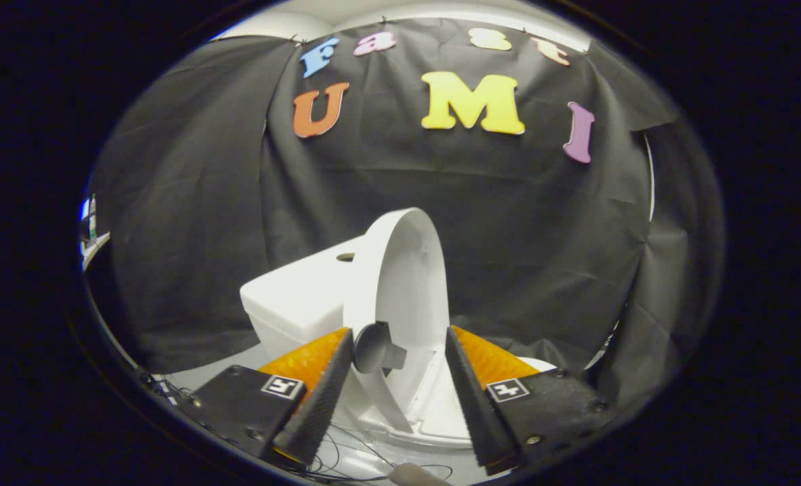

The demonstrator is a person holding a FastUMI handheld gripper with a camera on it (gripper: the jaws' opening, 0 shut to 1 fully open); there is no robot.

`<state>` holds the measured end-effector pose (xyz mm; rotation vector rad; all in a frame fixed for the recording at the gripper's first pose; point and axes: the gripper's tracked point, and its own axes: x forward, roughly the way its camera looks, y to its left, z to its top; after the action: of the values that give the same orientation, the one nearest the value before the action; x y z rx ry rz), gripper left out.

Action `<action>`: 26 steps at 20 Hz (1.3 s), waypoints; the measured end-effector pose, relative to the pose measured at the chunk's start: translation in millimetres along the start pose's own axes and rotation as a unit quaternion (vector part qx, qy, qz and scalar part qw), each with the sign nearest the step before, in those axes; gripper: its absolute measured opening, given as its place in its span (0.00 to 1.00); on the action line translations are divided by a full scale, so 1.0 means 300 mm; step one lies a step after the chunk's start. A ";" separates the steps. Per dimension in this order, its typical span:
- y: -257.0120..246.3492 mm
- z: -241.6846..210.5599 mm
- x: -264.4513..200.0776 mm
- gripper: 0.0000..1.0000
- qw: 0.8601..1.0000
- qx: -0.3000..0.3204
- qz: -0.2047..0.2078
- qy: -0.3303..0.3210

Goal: Open the toilet lid.

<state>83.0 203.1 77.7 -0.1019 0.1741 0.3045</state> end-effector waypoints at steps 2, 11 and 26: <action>-0.073 0.058 -0.079 0.98 0.999 -0.009 -0.025 -0.044; -0.368 0.015 -0.376 1.00 0.990 0.020 -0.085 -0.110; -0.695 -0.450 -0.408 0.99 0.982 0.076 -0.157 -0.066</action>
<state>11.1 -47.0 -16.7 0.0421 0.0471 -0.0176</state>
